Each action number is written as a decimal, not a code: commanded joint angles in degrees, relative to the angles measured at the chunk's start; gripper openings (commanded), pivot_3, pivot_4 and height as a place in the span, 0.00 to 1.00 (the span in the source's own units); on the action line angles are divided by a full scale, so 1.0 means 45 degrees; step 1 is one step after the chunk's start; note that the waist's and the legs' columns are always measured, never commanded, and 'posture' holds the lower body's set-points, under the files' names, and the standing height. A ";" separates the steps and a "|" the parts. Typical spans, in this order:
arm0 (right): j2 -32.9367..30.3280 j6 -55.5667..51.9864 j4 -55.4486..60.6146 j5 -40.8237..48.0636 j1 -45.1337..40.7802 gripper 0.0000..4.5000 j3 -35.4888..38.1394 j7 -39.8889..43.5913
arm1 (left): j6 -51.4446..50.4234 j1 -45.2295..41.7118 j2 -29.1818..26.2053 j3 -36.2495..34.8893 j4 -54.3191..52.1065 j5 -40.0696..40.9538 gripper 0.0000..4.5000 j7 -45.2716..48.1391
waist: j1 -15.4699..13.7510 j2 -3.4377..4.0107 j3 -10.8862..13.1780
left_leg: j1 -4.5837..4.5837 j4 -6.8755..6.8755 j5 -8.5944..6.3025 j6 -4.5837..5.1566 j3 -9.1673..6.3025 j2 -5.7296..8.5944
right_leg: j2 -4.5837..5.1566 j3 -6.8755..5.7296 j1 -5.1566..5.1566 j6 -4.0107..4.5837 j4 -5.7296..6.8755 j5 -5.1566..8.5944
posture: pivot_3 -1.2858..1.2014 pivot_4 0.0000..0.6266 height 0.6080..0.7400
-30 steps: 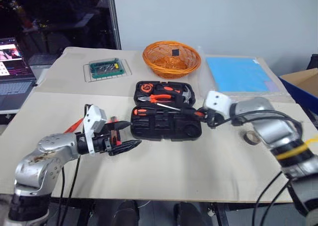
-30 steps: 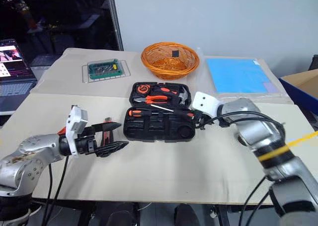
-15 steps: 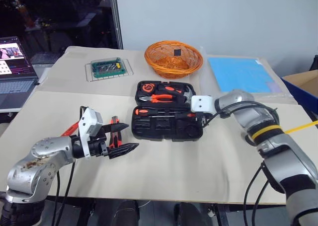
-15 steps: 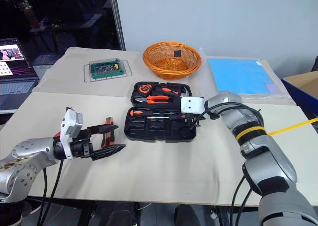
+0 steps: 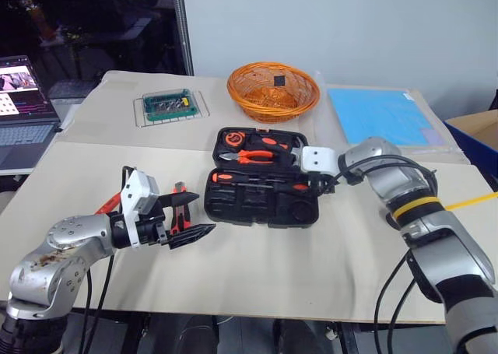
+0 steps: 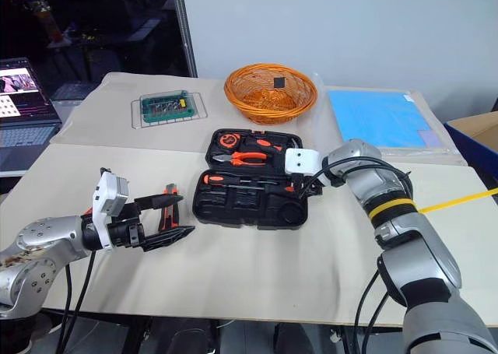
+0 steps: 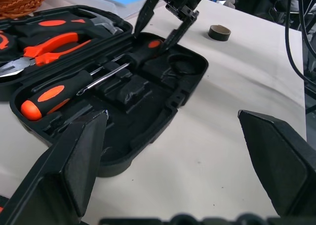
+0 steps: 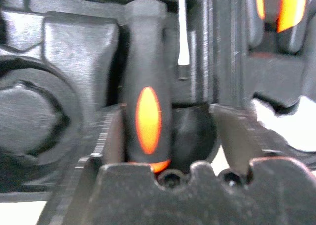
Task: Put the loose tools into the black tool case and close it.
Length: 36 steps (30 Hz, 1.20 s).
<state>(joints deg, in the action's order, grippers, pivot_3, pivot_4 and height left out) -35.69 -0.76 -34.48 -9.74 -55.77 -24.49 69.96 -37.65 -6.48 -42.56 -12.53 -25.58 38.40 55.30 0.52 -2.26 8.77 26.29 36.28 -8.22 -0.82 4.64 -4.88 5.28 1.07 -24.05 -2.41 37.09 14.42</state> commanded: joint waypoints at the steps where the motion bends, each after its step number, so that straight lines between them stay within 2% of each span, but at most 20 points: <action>1: -0.0395 -0.1562 0.1522 0.1774 0.0203 0.77 0.1291 0.1554 | 0.0366 -0.0167 -0.0156 -0.0059 0.0096 0.0002 1.00 0.0085 | 0.0000 0.0007 0.0005 | 0.0001 0.0001 0.0000 0.0000 0.0003 0.0000 | 0.0000 0.0001 -0.0003 -0.0001 0.0001 0.0000 | 0.52 0.24 1.00; 3: -0.0389 -0.2480 0.2017 0.2486 0.0243 0.77 0.1820 0.1943 | 0.0415 -0.0191 -0.0117 0.0030 0.0154 -0.0028 1.00 0.0033 | 0.0029 0.0008 0.0005 | 0.0002 0.0001 0.0000 0.0000 0.0006 0.0000 | 0.0001 0.0002 -0.0003 -0.0001 0.0001 0.0000 | 0.52 0.24 1.00; 6: -0.0012 -0.3901 0.2258 0.3533 0.0280 0.62 0.2741 0.1610 | 0.0446 -0.0218 -0.0024 0.0096 0.0282 -0.0048 1.00 -0.0086 | 0.0062 0.0008 0.0005 | 0.0000 0.0003 0.0000 0.0000 0.0005 -0.0003 | -0.0002 0.0002 -0.0003 0.0001 0.0005 -0.0001 | 0.52 0.24 1.00; 10: 0.0942 -0.4740 0.3263 0.3710 0.1172 0.33 0.3484 -0.0616 | 0.0653 -0.0131 -0.0010 -0.0060 0.0456 -0.0172 1.00 -0.0213 | 0.0081 0.0008 0.0005 | -0.0005 0.0001 0.0001 0.0000 0.0006 -0.0007 | -0.0005 0.0002 -0.0003 0.0002 0.0006 -0.0002 | 0.52 0.24 1.00; 14: 0.2064 -0.4488 0.4701 0.2853 0.2774 0.02 0.3548 -0.3542 | 0.0838 0.0118 -0.0063 -0.0363 0.0508 -0.0194 1.00 -0.0417 | 0.0052 0.0008 0.0005 | -0.0002 -0.0002 0.0001 -0.0001 0.0007 -0.0006 | -0.0003 0.0003 -0.0010 0.0003 0.0010 -0.0001 | 0.52 0.24 1.00; 18: 0.2459 -0.3902 0.5526 0.1783 0.3967 0.01 0.2580 -0.4732 | 0.1137 0.0325 -0.0194 -0.0653 0.0842 -0.0268 1.00 -0.0372 | -0.0018 0.0009 0.0006 | 0.0009 -0.0003 0.0001 -0.0002 0.0014 0.0001 | 0.0004 0.0003 -0.0017 0.0000 0.0007 -0.0001 | 0.52 0.24 1.00; 20: 0.1949 -0.3034 0.5458 0.0618 0.4865 0.01 0.1209 -0.4513 | 0.1105 0.0519 -0.0045 -0.0644 0.0581 -0.0390 1.00 -0.0829 | 0.0023 0.0010 0.0004 | 0.0008 0.0001 0.0001 -0.0003 0.0014 0.0000 | 0.0003 0.0003 -0.0017 0.0000 0.0007 -0.0001 | 0.52 0.24 1.00; 22: 0.1644 -0.2544 0.5197 -0.0037 0.5192 0.01 0.0528 -0.4422 | 0.1017 0.0624 0.0051 -0.0634 0.0346 -0.0395 1.00 -0.1176 | 0.0026 0.0010 -0.0021 | -0.0012 -0.0001 0.0001 -0.0003 0.0011 -0.0004 | 0.0001 0.0001 0.0001 0.0000 0.0006 -0.0001 | 0.52 0.24 1.00; 27: 0.1807 -0.1078 0.4435 -0.0440 0.4645 0.01 0.0598 -0.5000 | 0.0724 0.0910 0.0204 -0.1086 0.0292 -0.0039 1.00 -0.1823 | 0.0054 -0.0038 -0.0057 | -0.0177 -0.0024 -0.0015 -0.0028 0.0016 -0.0008 | 0.0004 0.0000 0.0099 0.0023 -0.0015 0.0027 | 0.52 0.24 1.00; 28: 0.2085 -0.1211 0.4639 0.0132 0.4614 0.01 0.1192 -0.5196 | 0.0563 0.0939 0.0432 -0.1251 0.0228 -0.0034 1.00 -0.2430 | 0.0052 -0.0040 -0.0058 | -0.0230 -0.0037 -0.0055 -0.0093 0.0019 -0.0009 | 0.0008 -0.0001 0.0151 0.0097 -0.0022 0.0071 | 0.52 0.24 1.00; 31: 0.2796 -0.0732 0.5384 0.1595 0.4259 0.01 0.2546 -0.5510 | 0.0430 0.0703 0.0808 -0.1881 0.0735 -0.0331 1.00 -0.3787 | 0.0072 -0.0045 -0.0051 | -0.0271 -0.0045 -0.0070 -0.0119 0.0018 -0.0017 | 0.0007 -0.0012 0.0194 0.0124 -0.0016 0.0084 | 0.52 0.24 1.00; 33: 0.3252 -0.1751 0.6510 0.3357 0.4087 0.01 0.3713 -0.5332 | 0.0215 0.0451 0.0831 -0.2283 0.1316 -0.0609 1.00 -0.4647 | 0.0105 -0.0026 -0.0027 | -0.0248 -0.0047 -0.0060 -0.0123 0.0017 -0.0017 | 0.0005 -0.0010 0.0200 0.0125 0.0003 0.0072 | 0.52 0.24 1.00; 36: 0.2919 -0.4047 0.9448 0.6507 0.4528 0.19 0.4477 -0.3693 | -0.0357 0.0117 -0.0154 -0.2548 0.2722 -0.1284 1.00 -0.4987 | 0.0084 -0.0023 -0.0020 | -0.0241 -0.0060 0.0004 -0.0031 0.0007 -0.0017 | -0.0006 -0.0008 0.0189 0.0044 0.0013 0.0029 | 0.52 0.24 1.00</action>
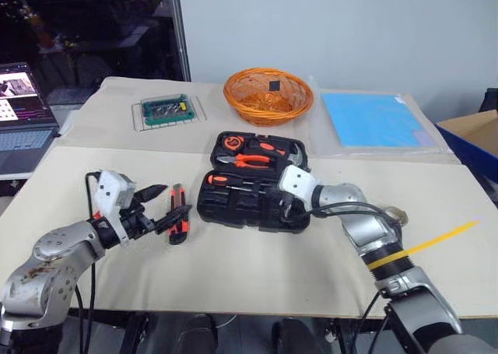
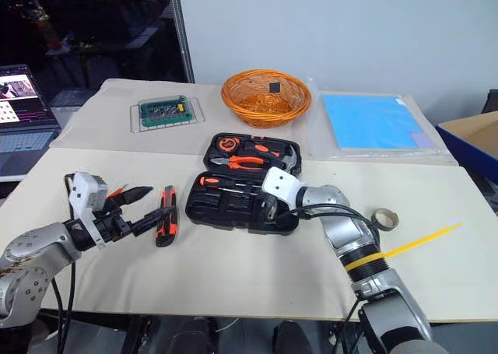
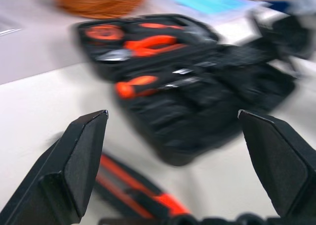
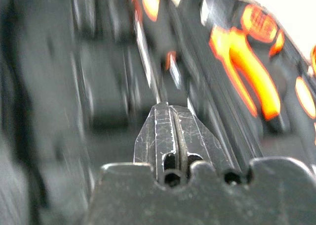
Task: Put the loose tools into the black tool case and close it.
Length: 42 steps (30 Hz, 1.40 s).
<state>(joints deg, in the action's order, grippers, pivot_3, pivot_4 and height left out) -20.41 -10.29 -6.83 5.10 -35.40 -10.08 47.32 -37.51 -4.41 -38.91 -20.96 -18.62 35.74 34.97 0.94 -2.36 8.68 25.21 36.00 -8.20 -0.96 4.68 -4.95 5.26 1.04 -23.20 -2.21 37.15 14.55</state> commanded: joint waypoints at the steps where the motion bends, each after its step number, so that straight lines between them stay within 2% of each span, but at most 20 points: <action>1: -0.0905 -0.2618 0.4397 0.4019 0.0362 0.24 0.1383 0.1812 | -0.0447 -0.0500 -0.1350 -0.0722 0.1717 -0.0934 1.00 -0.0492 | -0.0025 0.0000 0.0000 | 0.0000 -0.0008 0.0000 0.0000 -0.0001 -0.0001 | 0.0000 -0.0001 -0.0001 0.0000 -0.0002 0.0006 | 0.52 0.24 1.00; 2: -0.1165 -0.3232 0.5119 0.4528 0.0517 0.35 0.1435 0.1937 | -0.0309 -0.0706 -0.1719 -0.0664 0.2329 -0.1209 1.00 -0.0377 | -0.0048 -0.0002 -0.0001 | 0.0000 -0.0026 -0.0002 -0.0002 0.0000 0.0001 | 0.0003 -0.0001 -0.0002 0.0000 -0.0011 0.0017 | 0.52 0.24 1.00; 5: -0.2146 -0.4463 0.6887 0.5685 0.1291 0.55 0.1754 0.2097 | 0.0018 -0.1305 -0.2912 -0.0022 0.4123 -0.2001 1.00 0.0437 | -0.0169 -0.0024 -0.0006 | 0.0001 -0.0056 -0.0027 -0.0036 -0.0007 0.0000 | 0.0008 -0.0025 -0.0011 0.0020 -0.0023 0.0066 | 0.52 0.24 1.00; 6: -0.2433 -0.4678 0.7334 0.5892 0.1572 0.66 0.1859 0.2087 | 0.0090 -0.1551 -0.3202 0.0251 0.4671 -0.2214 1.00 0.0763 | -0.0179 -0.0024 -0.0005 | 0.0009 -0.0065 -0.0034 -0.0047 -0.0005 0.0000 | 0.0013 -0.0031 -0.0020 0.0034 -0.0029 0.0073 | 0.52 0.24 1.00; 7: -0.2703 -0.4775 0.7713 0.5999 0.1885 0.71 0.1977 0.2050 | 0.0165 -0.1787 -0.3519 0.0684 0.5216 -0.2457 1.00 0.1237 | -0.0220 -0.0023 -0.0004 | 0.0015 -0.0068 -0.0038 -0.0054 -0.0004 0.0000 | 0.0015 -0.0034 -0.0029 0.0039 -0.0029 0.0077 | 0.52 0.24 1.00; 9: -0.3144 -0.4945 0.8257 0.6120 0.2273 0.89 0.2160 0.1876 | 0.0220 -0.2459 -0.3996 0.1512 0.6324 -0.2970 1.00 0.1945 | -0.0239 -0.0022 -0.0003 | 0.0028 -0.0068 -0.0095 -0.0146 0.0005 0.0002 | 0.0025 -0.0038 -0.0051 0.0057 -0.0030 0.0087 | 0.52 0.24 1.00; 11: -0.3453 -0.4985 0.8640 0.6075 0.2694 0.99 0.2332 0.1633 | 0.0168 -0.3106 -0.4354 0.2549 0.7273 -0.3498 1.00 0.2821 | -0.0255 -0.0020 -0.0002 | 0.0035 -0.0064 -0.0097 -0.0149 0.0016 0.0001 | 0.0030 -0.0036 -0.0070 0.0091 -0.0024 0.0103 | 0.52 0.24 1.00; 12: -0.3550 -0.4965 0.8758 0.5953 0.2844 0.99 0.2341 0.1484 | 0.0356 -0.3398 -0.4427 0.2976 0.7780 -0.3943 1.00 0.2884 | -0.0262 -0.0023 -0.0003 | 0.0035 -0.0062 -0.0097 -0.0150 0.0015 0.0000 | 0.0027 -0.0038 -0.0081 0.0104 -0.0023 0.0109 | 0.52 0.24 1.00; 15: -0.3758 -0.4929 0.9092 0.5776 0.3163 1.00 0.2262 0.1170 | 0.0579 -0.3879 -0.4388 0.3463 0.8791 -0.4432 0.84 0.3243 | -0.0221 -0.0031 -0.0007 | 0.0055 -0.0058 -0.0097 -0.0149 0.0025 -0.0001 | 0.0027 -0.0031 -0.0150 0.0108 -0.0020 0.0111 | 0.52 0.24 1.00; 17: -0.3790 -0.5010 0.9315 0.5883 0.3286 1.00 0.2290 0.0946 | 0.1011 -0.3845 -0.4406 0.3607 0.9044 -0.4580 0.65 0.3709 | -0.0224 -0.0030 -0.0007 | 0.0102 -0.0051 -0.0085 -0.0131 0.0026 -0.0004 | 0.0023 -0.0025 -0.0167 0.0053 -0.0003 0.0077 | 0.52 0.24 1.00; 18: -0.3812 -0.5004 0.9409 0.5911 0.3382 1.00 0.2339 0.0859 | 0.1169 -0.3807 -0.4371 0.3554 0.9089 -0.4575 0.60 0.3818 | -0.0222 -0.0029 -0.0007 | 0.0112 -0.0051 -0.0071 -0.0109 0.0026 -0.0003 | 0.0022 -0.0023 -0.0168 0.0045 0.0002 0.0073 | 0.52 0.24 1.00; 19: -0.3840 -0.4986 0.9468 0.5940 0.3466 1.00 0.2385 0.0795 | 0.1325 -0.3783 -0.4339 0.3476 0.9113 -0.4590 0.48 0.3904 | -0.0228 -0.0030 -0.0007 | 0.0134 -0.0053 -0.0035 -0.0050 0.0024 -0.0006 | 0.0015 -0.0022 -0.0185 0.0045 0.0003 0.0073 | 0.52 0.24 1.00; 20: -0.3873 -0.4902 0.9495 0.5911 0.3556 1.00 0.2427 0.0759 | 0.1497 -0.3719 -0.4286 0.3270 0.8979 -0.4435 0.43 0.4104 | -0.0237 -0.0030 -0.0007 | 0.0144 -0.0052 -0.0034 -0.0048 0.0021 -0.0009 | 0.0010 -0.0022 -0.0192 0.0046 0.0004 0.0074 | 0.52 0.24 1.00; 21: -0.3891 -0.4751 0.9498 0.5851 0.3657 1.00 0.2506 0.0721 | 0.1776 -0.3637 -0.4200 0.2909 0.8668 -0.4120 0.31 0.4385 | -0.0237 -0.0030 -0.0007 | 0.0156 -0.0052 -0.0034 -0.0047 0.0018 -0.0011 | 0.0006 -0.0023 -0.0197 0.0047 0.0003 0.0075 | 0.52 0.24 1.00; 23: -0.3937 -0.4392 0.9527 0.5680 0.3848 1.00 0.2626 0.0682 | 0.2366 -0.3482 -0.4057 0.2231 0.7906 -0.3460 0.14 0.5046 | -0.0237 -0.0030 -0.0007 | 0.0191 -0.0039 -0.0033 -0.0047 0.0018 -0.0011 | 0.0007 -0.0023 -0.0220 0.0046 0.0003 0.0074 | 0.52 0.24 1.00; 25: -0.4016 -0.3932 0.9595 0.5458 0.4132 1.00 0.2777 0.0694 | 0.2441 -0.3427 -0.4046 0.1744 0.6943 -0.2798 0.14 0.5650 | -0.0259 -0.0048 0.0003 | 0.0214 -0.0025 -0.0033 -0.0046 0.0013 -0.0012 | 0.0007 -0.0027 -0.0227 0.0043 0.0000 0.0073 | 0.52 0.24 1.00; 27: -0.4205 -0.3450 0.9825 0.5333 0.4770 1.00 0.3217 0.0761 | 0.1942 -0.3859 -0.4324 0.2009 0.5473 -0.2192 0.14 0.6570 | -0.0374 -0.0071 0.0015 | 0.0226 -0.0016 -0.0033 -0.0047 0.0003 -0.0012 | 0.0006 -0.0036 -0.0225 0.0038 -0.0001 0.0071 | 0.52 0.24 1.00; 32: -0.4774 -0.3305 1.0522 0.5590 0.6389 1.00 0.4676 0.0577 | 0.0764 -0.6388 -0.3788 0.4223 0.3570 -0.2025 0.14 0.7656 | -0.0631 -0.0073 0.0016 | 0.0242 0.0031 -0.0033 -0.0047 -0.0002 -0.0002 | 0.0012 -0.0042 -0.0189 0.0009 -0.0012 0.0070 | 0.52 0.24 1.00; 36: -0.5149 -0.3583 1.1427 0.5694 0.8134 1.00 0.6389 0.0240 | 0.2192 -0.9220 -0.1659 0.7618 0.5158 -0.4350 0.14 0.8372 | -0.0738 -0.0032 -0.0005 | 0.0232 0.0060 -0.0029 -0.0039 -0.0008 0.0008 | 0.0003 -0.0027 -0.0159 -0.0010 -0.0005 0.0062 | 0.52 0.24 1.00; 42: -0.5313 -0.3893 1.2320 0.5867 0.9208 1.00 0.7240 -0.0435 | 0.5343 -1.1167 0.0391 0.9711 0.9242 -0.6749 0.14 0.9086 | -0.0405 -0.0044 0.0002 | 0.0239 0.0083 -0.0025 -0.0021 -0.0044 0.0020 | -0.0012 -0.0009 -0.0146 -0.0023 -0.0007 0.0055 | 0.52 0.24 1.00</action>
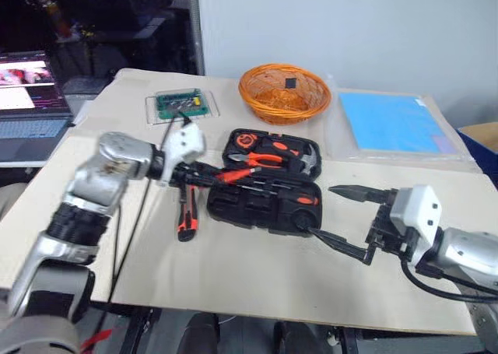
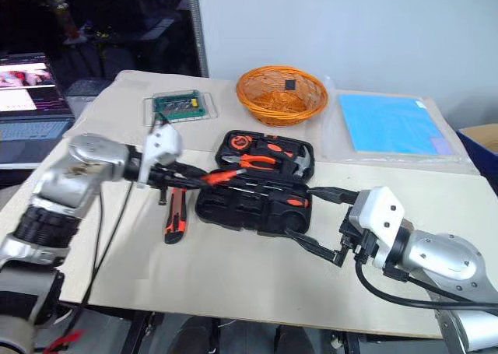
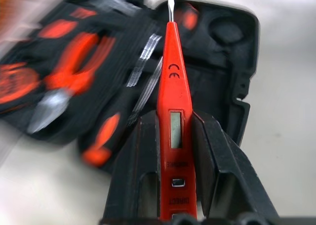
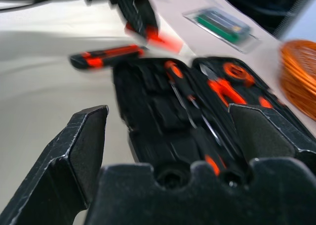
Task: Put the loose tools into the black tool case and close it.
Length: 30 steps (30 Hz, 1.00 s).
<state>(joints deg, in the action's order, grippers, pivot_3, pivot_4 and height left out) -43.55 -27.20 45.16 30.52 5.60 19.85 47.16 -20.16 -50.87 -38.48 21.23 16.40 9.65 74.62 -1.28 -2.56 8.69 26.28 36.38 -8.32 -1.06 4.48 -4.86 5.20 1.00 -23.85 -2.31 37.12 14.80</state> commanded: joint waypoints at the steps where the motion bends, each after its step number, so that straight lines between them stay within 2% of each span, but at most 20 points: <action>1: -0.0164 -0.0207 0.0893 0.0242 0.0185 1.00 0.0611 -0.0506 | 0.2022 -0.1108 0.0551 0.0568 0.2189 -0.1325 0.14 0.0360 | 0.0141 -0.0001 0.0001 | 0.0002 0.0000 0.0000 0.0001 -0.0003 0.0000 | -0.0001 0.0001 -0.0006 0.0000 0.0000 0.0000 | 0.52 0.24 1.00; 8: -0.0059 -0.0596 0.1742 0.0317 0.0680 1.00 0.0621 -0.1273 | 0.4591 -0.2343 0.1922 0.1413 0.5698 -0.3139 0.14 0.0606 | 0.0119 -0.0005 0.0003 | 0.0010 0.0007 -0.0001 0.0004 -0.0036 0.0017 | 0.0004 -0.0006 0.0016 -0.0011 -0.0005 0.0005 | 0.52 0.24 1.00; 23: -0.0196 -0.0896 0.2333 0.0618 0.1255 1.00 0.0768 -0.2010 | 0.5958 -0.3354 0.3238 0.1541 0.8278 -0.4661 0.14 0.1072 | 0.0122 -0.0003 0.0002 | -0.0011 0.0065 -0.0010 0.0017 -0.0139 0.0044 | -0.0002 -0.0049 0.0145 -0.0033 -0.0019 0.0021 | 0.52 0.24 1.00; 25: -0.0230 -0.0898 0.2361 0.0682 0.1297 1.00 0.0796 -0.2066 | 0.5968 -0.3410 0.3242 0.1395 0.8415 -0.4702 0.32 0.1093 | 0.0127 -0.0003 0.0002 | -0.0010 0.0068 -0.0010 0.0018 -0.0146 0.0048 | -0.0002 -0.0048 0.0150 -0.0037 -0.0019 0.0025 | 0.52 0.24 1.00; 27: -0.0263 -0.0869 0.2335 0.0705 0.1331 1.00 0.0808 -0.2081 | 0.5991 -0.3457 0.3186 0.1320 0.8532 -0.4802 0.44 0.1100 | 0.0145 -0.0005 0.0003 | -0.0009 0.0068 -0.0010 0.0018 -0.0147 0.0049 | -0.0002 -0.0048 0.0146 -0.0037 -0.0017 0.0025 | 0.52 0.24 1.00; 28: -0.0274 -0.0853 0.2302 0.0701 0.1324 1.00 0.0794 -0.2086 | 0.5972 -0.3474 0.3140 0.1303 0.8589 -0.4868 0.44 0.1130 | 0.0164 -0.0002 0.0001 | -0.0007 0.0068 -0.0010 0.0019 -0.0152 0.0048 | -0.0006 -0.0048 0.0146 -0.0037 -0.0018 0.0025 | 0.52 0.24 1.00; 29: -0.0283 -0.0827 0.2264 0.0686 0.1318 1.00 0.0772 -0.2082 | 0.6028 -0.3475 0.3093 0.1304 0.8613 -0.4943 0.60 0.1169 | 0.0167 -0.0001 0.0001 | -0.0012 0.0069 -0.0011 0.0021 -0.0153 0.0049 | -0.0005 -0.0047 0.0151 -0.0036 -0.0017 0.0025 | 0.52 0.24 1.00; 30: -0.0295 -0.0809 0.2224 0.0667 0.1287 1.00 0.0733 -0.2083 | 0.6071 -0.3464 0.3053 0.1265 0.8598 -0.4961 0.65 0.1235 | 0.0164 -0.0002 0.0002 | -0.0015 0.0069 -0.0011 0.0021 -0.0153 0.0049 | -0.0007 -0.0047 0.0150 -0.0036 -0.0015 0.0025 | 0.52 0.24 1.00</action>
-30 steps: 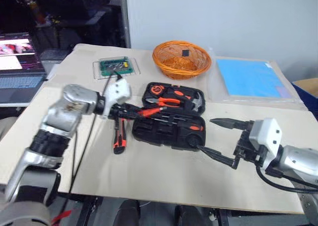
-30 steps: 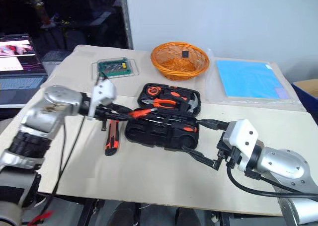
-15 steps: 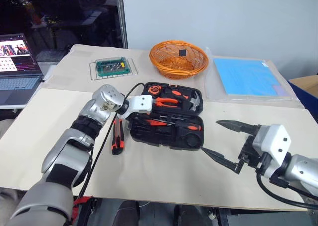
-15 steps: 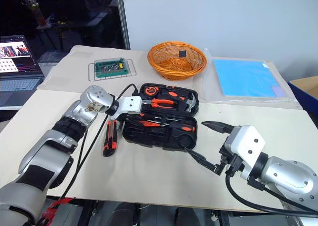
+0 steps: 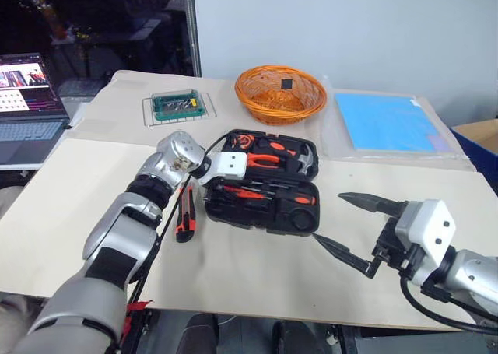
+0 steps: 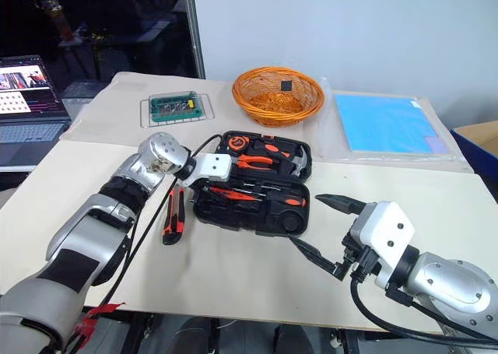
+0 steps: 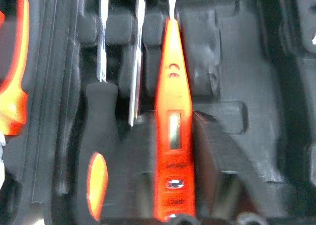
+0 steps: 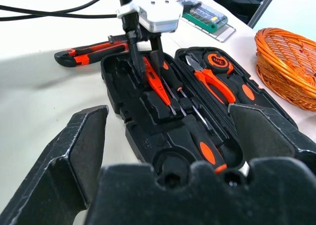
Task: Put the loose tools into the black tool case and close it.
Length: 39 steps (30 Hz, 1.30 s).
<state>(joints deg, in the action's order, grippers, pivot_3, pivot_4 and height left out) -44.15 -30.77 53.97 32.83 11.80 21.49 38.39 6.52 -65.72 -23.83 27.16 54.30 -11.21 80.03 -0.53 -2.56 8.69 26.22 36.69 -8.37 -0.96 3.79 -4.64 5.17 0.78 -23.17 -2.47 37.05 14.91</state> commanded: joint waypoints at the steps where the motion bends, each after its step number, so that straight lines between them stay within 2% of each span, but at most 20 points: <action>1: -0.0172 -0.0006 0.0225 0.0144 -0.0145 1.00 0.0325 -0.0135 | 0.0101 -0.0156 -0.0211 -0.0175 0.0116 -0.0242 0.73 0.0105 | -0.0014 -0.0002 0.0001 | 0.0000 0.0001 0.0001 0.0001 -0.0005 0.0000 | -0.0004 -0.0001 -0.0002 0.0001 0.0007 -0.0001 | 0.52 0.24 1.00; 4: -0.0203 -0.0001 0.0144 0.0165 -0.0297 1.00 0.0233 -0.0124 | -0.0336 -0.0141 -0.0232 -0.1045 -0.0488 0.0686 0.96 0.0459 | -0.0027 -0.0001 0.0002 | 0.0002 0.0013 0.0006 0.0009 -0.0018 0.0001 | -0.0008 -0.0001 0.0006 0.0003 0.0009 0.0000 | 0.52 0.24 1.00; 5: -0.0208 0.0016 0.0115 0.0148 -0.0324 1.00 0.0212 -0.0111 | -0.0823 -0.0090 -0.0328 -0.1506 -0.0938 0.1251 0.99 0.0823 | -0.0027 -0.0002 0.0002 | 0.0007 0.0014 0.0010 0.0015 -0.0018 0.0004 | -0.0008 0.0001 0.0006 0.0003 0.0009 -0.0001 | 0.52 0.24 1.00; 7: -0.0203 0.0054 0.0059 0.0131 -0.0356 1.00 0.0188 -0.0082 | -0.1940 0.0072 -0.0455 -0.2355 -0.1801 0.2271 0.99 0.1344 | -0.0032 -0.0002 0.0005 | 0.0010 0.0018 0.0011 0.0016 -0.0020 0.0008 | -0.0002 0.0003 0.0007 0.0002 0.0010 -0.0001 | 0.52 0.24 1.00; 10: -0.0188 0.0088 -0.0037 0.0070 -0.0477 1.00 0.0067 -0.0071 | -0.4404 0.0431 -0.0525 -0.3420 -0.2845 0.3240 0.83 0.0792 | -0.0039 -0.0001 0.0005 | 0.0019 0.0019 0.0011 0.0017 -0.0030 0.0010 | -0.0003 0.0001 0.0007 -0.0001 0.0008 0.0001 | 0.52 0.24 1.00; 12: -0.0133 0.0108 -0.0112 0.0081 -0.0605 1.00 -0.0016 -0.0093 | -0.5480 0.1196 -0.0467 -0.4101 -0.3938 0.3789 0.64 0.0032 | -0.0023 0.0005 0.0001 | 0.0019 0.0019 0.0011 0.0017 -0.0034 0.0010 | -0.0005 0.0001 0.0010 -0.0007 0.0009 0.0005 | 0.52 0.24 1.00; 16: -0.0108 0.0108 -0.0254 0.0006 -0.0787 1.00 -0.0164 -0.0154 | -0.6234 0.3096 0.0123 -0.4985 -0.6057 0.4126 0.35 -0.2430 | 0.0040 0.0019 -0.0007 | 0.0007 0.0019 0.0008 0.0022 -0.0036 0.0012 | -0.0006 0.0005 0.0016 -0.0011 0.0018 0.0009 | 0.52 0.24 1.00; 20: -0.0104 0.0087 -0.0350 -0.0039 -0.0891 1.00 -0.0225 -0.0218 | -0.6453 0.4685 0.0648 -0.4899 -0.7105 0.3637 0.02 -0.4661 | -0.0004 0.0016 -0.0005 | 0.0009 0.0023 0.0010 0.0023 -0.0048 0.0013 | -0.0013 0.0002 0.0018 -0.0010 0.0022 0.0007 | 0.52 0.24 1.00; 25: -0.0134 0.0006 -0.0336 -0.0087 -0.0957 1.00 -0.0315 -0.0269 | -0.7152 0.5403 0.0764 -0.3789 -0.6642 0.2545 0.01 -0.6117 | -0.0058 0.0021 -0.0011 | 0.0004 0.0030 0.0011 0.0024 -0.0060 0.0028 | -0.0012 0.0003 0.0036 -0.0010 0.0018 0.0007 | 0.52 0.24 1.00; 27: -0.0197 -0.0047 -0.0295 -0.0058 -0.0987 1.00 -0.0296 -0.0274 | -0.7401 0.5712 0.0472 -0.2871 -0.6853 0.2041 0.01 -0.5771 | -0.0042 0.0036 -0.0021 | -0.0027 0.0030 0.0011 0.0024 -0.0063 0.0040 | -0.0004 0.0005 0.0075 -0.0015 0.0012 0.0010 | 0.52 0.24 1.00; 31: -0.0246 -0.0058 -0.0344 -0.0016 -0.1043 1.00 -0.0286 -0.0236 | -0.7634 0.6006 0.0505 -0.2882 -0.7447 0.2317 0.01 -0.5920 | -0.0030 0.0046 -0.0031 | -0.0176 0.0013 0.0002 0.0021 -0.0061 0.0039 | 0.0009 0.0001 0.0215 0.0057 -0.0009 0.0076 | 0.52 0.24 1.00; 34: -0.0246 -0.0001 -0.0395 -0.0039 -0.1072 1.00 -0.0338 -0.0194 | -0.7127 0.6262 0.0860 -0.3957 -0.8512 0.3261 0.01 -0.6358 | 0.0008 0.0056 -0.0036 | -0.0192 0.0011 0.0003 0.0022 -0.0061 0.0036 | 0.0011 0.0005 0.0221 -0.0006 -0.0005 0.0121 | 0.52 0.24 1.00; 36: -0.0196 0.0129 -0.0501 0.0089 -0.1144 1.00 -0.0420 -0.0037 | -0.7963 0.6640 0.0931 -0.5602 -1.0402 0.4499 0.01 -0.7052 | 0.0036 0.0051 -0.0030 | -0.0190 0.0011 0.0003 0.0022 -0.0061 0.0035 | 0.0011 0.0006 0.0219 -0.0003 -0.0004 0.0119 | 0.52 0.24 1.00; 39: -0.0189 0.0274 -0.0781 0.0150 -0.1339 1.00 -0.0566 0.0199 | -0.9617 0.7288 0.0787 -0.7013 -1.2667 0.5348 0.17 -0.8198 | 0.0106 0.0031 -0.0011 | -0.0151 0.0011 0.0005 0.0024 -0.0062 0.0024 | 0.0005 0.0011 0.0184 0.0060 0.0006 0.0057 | 0.52 0.24 1.00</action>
<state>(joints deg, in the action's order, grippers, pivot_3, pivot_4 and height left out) -44.40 -30.73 50.79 32.80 7.16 18.74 38.63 -32.03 -33.07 -19.54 0.94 6.28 9.47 47.18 -0.05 -2.42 8.64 25.54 36.74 -8.35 -0.85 3.50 -4.53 5.19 0.82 -22.34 -2.26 37.08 15.12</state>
